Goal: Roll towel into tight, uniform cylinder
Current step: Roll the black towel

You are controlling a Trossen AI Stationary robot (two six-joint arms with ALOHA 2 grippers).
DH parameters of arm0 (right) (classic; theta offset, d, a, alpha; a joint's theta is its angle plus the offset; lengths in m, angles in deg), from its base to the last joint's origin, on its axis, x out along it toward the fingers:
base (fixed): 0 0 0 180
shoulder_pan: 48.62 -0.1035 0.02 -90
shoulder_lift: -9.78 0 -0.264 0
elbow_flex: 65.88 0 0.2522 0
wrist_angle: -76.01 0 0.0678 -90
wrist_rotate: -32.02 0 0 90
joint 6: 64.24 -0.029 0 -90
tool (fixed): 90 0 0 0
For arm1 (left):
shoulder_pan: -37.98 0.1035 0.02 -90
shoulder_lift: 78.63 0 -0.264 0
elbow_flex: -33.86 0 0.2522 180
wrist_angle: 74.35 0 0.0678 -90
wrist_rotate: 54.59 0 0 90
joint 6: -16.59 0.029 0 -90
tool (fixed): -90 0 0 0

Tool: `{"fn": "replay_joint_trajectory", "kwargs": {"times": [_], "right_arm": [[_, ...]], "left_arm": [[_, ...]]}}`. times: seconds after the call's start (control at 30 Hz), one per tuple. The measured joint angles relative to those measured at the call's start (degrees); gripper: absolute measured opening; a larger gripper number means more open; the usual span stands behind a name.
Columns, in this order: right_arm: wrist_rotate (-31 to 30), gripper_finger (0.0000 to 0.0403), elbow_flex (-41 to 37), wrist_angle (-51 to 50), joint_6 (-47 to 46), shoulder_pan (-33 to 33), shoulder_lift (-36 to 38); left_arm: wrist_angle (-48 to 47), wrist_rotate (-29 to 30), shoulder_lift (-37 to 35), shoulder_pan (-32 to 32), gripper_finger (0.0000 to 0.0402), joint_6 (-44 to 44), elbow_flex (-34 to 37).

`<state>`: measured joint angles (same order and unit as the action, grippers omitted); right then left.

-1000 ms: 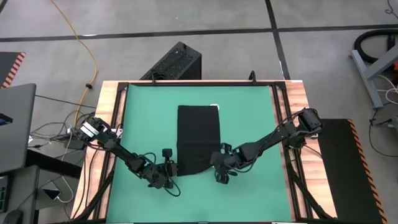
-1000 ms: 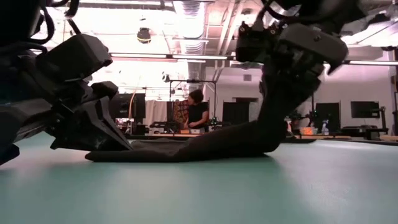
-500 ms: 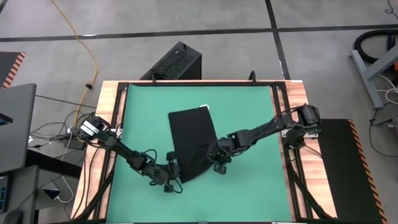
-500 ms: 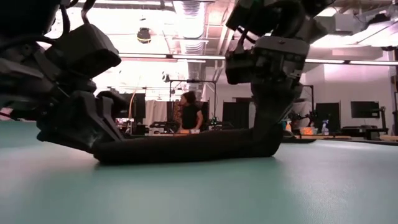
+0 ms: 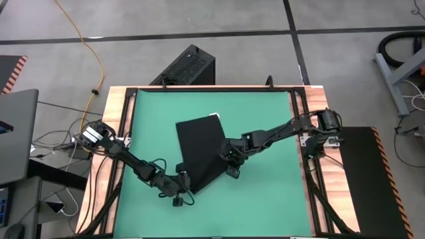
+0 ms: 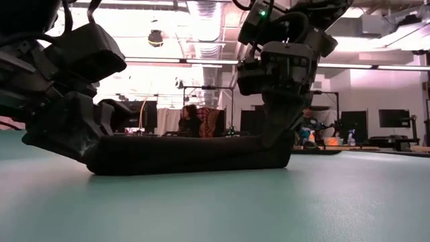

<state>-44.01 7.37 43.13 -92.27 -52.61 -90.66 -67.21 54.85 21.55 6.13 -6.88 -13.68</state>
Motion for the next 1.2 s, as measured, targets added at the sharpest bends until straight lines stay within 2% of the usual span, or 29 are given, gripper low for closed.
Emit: {"fn": "replay_joint_trajectory", "kwargs": {"times": [0.23,0.7,1.2], "right_arm": [[1.37,0.0016,0.04,1.33,1.28,-0.46,2.26],[1.29,0.0016,0.04,2.24,2.20,3.21,-0.15],[-1.92,0.0015,0.04,3.50,4.41,7.01,-0.15]], "left_arm": [[-4.59,-2.71,-3.78,1.81,0.0000,-0.41,0.04],[-4.72,-13.56,-3.91,5.42,0.0000,-0.34,-0.02],[-4.54,-14.77,-3.91,5.77,0.0000,0.67,-0.04]]}}
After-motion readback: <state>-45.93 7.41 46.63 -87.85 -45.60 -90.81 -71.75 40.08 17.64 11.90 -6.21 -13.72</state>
